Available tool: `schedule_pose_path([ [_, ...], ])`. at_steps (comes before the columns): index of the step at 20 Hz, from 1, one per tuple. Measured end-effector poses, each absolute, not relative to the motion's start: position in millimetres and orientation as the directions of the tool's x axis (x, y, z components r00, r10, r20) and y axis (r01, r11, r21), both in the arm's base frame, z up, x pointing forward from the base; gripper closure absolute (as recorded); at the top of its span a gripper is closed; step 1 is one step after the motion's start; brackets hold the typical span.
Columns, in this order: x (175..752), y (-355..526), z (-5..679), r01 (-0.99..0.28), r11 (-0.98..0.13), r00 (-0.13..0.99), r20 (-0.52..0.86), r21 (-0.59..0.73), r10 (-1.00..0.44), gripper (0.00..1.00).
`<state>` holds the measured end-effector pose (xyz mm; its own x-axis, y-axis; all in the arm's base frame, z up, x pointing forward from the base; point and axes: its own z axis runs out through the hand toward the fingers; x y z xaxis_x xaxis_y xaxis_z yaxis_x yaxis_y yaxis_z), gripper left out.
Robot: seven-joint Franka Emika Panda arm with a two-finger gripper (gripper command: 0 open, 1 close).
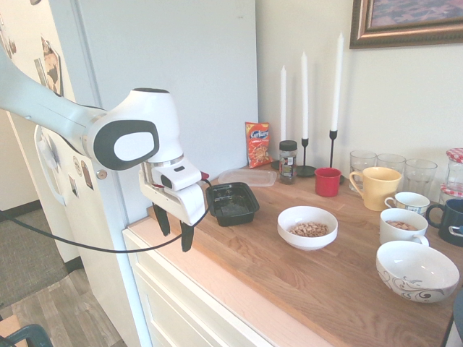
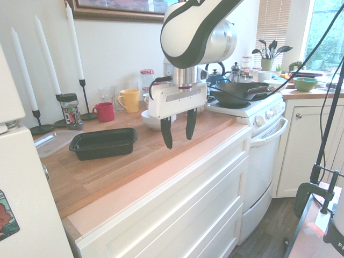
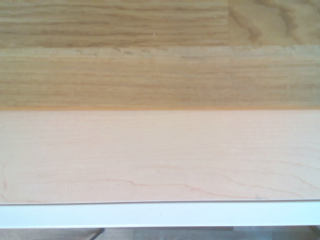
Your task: Put the cereal into the box
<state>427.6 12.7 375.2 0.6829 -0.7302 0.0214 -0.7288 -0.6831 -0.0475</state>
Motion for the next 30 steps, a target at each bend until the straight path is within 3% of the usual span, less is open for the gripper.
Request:
schedule_pose_path([
  [8,460,-11,393,-0.749,-0.656,0.654,0.049,-0.094,-0.755,0.0],
  [19,559,-137,431,-0.839,-0.52,0.509,0.104,-0.159,-0.854,0.0],
  [30,642,-244,378,-0.917,-0.364,0.364,0.03,-0.165,-0.931,0.0],
])
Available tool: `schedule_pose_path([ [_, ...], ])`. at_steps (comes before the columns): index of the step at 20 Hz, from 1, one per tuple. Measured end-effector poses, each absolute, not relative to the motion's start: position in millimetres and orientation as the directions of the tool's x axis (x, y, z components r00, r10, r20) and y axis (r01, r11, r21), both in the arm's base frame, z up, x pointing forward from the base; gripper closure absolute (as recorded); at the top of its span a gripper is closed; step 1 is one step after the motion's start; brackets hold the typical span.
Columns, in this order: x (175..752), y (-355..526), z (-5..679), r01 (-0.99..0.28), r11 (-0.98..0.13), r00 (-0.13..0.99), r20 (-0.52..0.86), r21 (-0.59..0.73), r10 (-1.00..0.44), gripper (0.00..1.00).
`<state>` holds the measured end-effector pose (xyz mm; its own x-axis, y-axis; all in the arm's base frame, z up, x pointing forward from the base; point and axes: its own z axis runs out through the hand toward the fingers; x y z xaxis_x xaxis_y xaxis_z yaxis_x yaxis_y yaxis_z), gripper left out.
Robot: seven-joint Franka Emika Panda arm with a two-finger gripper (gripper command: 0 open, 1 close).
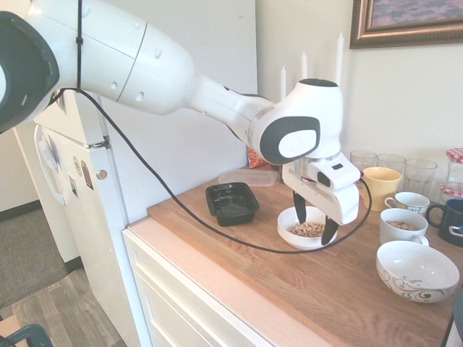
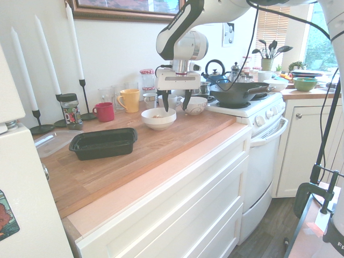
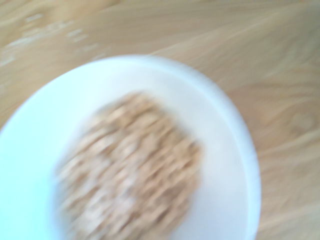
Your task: Put the cereal into the box
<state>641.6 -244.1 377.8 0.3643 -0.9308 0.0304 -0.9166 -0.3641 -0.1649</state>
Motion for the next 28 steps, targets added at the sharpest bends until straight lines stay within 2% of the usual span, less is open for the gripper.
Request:
schedule_pose_path([
  [5,656,-268,361,-0.926,-0.339,0.343,0.006,-0.165,-0.939,0.0],
  [17,668,-255,335,-0.92,-0.315,0.343,-0.092,-0.234,-0.935,0.0],
  [28,675,-246,323,-0.908,-0.316,0.357,-0.113,-0.274,-0.927,0.0],
])
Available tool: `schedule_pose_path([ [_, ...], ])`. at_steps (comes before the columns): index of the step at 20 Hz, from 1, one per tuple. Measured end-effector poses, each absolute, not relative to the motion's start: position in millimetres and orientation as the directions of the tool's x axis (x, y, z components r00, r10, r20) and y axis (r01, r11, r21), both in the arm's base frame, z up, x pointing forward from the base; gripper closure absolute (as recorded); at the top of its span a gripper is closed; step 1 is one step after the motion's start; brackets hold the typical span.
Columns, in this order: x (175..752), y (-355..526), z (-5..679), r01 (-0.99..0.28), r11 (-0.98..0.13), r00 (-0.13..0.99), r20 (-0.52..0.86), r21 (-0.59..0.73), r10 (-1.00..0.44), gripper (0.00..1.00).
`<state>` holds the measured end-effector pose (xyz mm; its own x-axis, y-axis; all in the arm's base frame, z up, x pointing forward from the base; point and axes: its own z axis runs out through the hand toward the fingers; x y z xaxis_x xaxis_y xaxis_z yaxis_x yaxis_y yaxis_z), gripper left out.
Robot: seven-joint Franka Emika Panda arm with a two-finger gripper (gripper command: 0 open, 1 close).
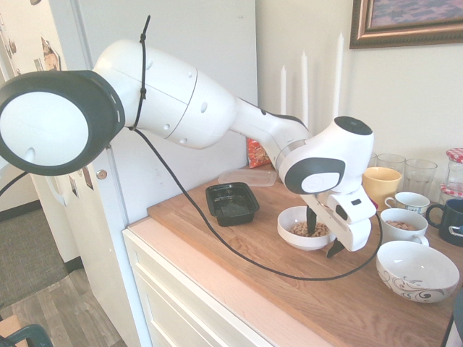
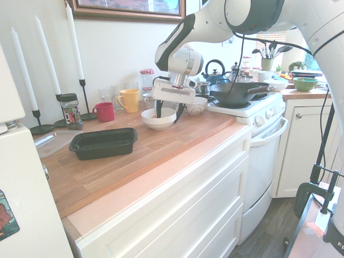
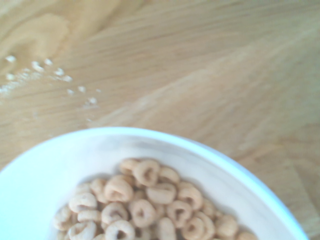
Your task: Put the cereal into the box
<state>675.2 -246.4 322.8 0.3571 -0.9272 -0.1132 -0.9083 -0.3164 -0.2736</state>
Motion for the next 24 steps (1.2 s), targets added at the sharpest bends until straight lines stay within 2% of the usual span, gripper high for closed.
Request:
schedule_pose_path([
  [3,679,-245,322,-0.905,-0.31,0.357,-0.124,-0.29,-0.926,0.0],
  [4,680,-245,322,-0.905,-0.309,0.357,-0.126,-0.293,-0.925,1.0],
  [24,691,-240,314,-0.9,-0.32,0.37,-0.128,-0.297,-0.92,1.0],
])
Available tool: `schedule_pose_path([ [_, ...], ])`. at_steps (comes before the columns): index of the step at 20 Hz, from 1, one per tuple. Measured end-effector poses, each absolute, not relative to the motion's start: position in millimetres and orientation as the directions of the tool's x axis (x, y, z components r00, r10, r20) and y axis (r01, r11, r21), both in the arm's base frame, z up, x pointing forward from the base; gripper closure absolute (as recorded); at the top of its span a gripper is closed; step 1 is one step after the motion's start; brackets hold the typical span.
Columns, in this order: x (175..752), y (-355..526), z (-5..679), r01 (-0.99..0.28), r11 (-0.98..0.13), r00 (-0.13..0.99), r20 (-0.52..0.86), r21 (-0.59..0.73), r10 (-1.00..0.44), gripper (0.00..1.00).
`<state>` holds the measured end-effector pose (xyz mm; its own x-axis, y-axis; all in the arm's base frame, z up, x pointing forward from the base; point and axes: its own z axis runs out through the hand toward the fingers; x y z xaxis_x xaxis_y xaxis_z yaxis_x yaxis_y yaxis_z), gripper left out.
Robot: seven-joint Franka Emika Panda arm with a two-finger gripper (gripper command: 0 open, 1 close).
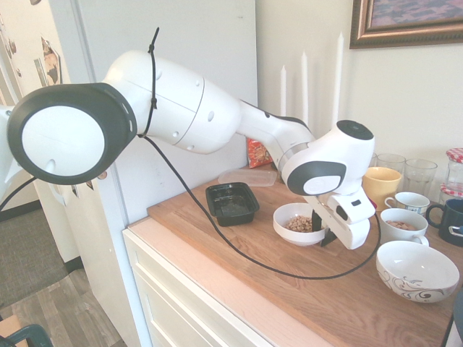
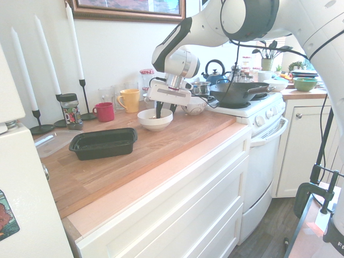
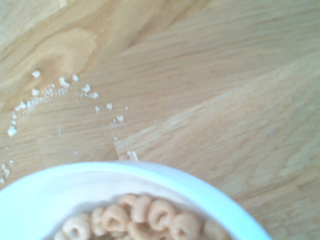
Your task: Put the cereal into the box
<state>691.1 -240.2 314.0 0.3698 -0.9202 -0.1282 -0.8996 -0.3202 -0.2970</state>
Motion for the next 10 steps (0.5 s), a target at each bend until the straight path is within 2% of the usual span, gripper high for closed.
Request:
schedule_pose_path([
  [10,692.8,-235.9,314.6,-0.898,-0.322,0.374,-0.136,-0.3,-0.917,1.0],
])
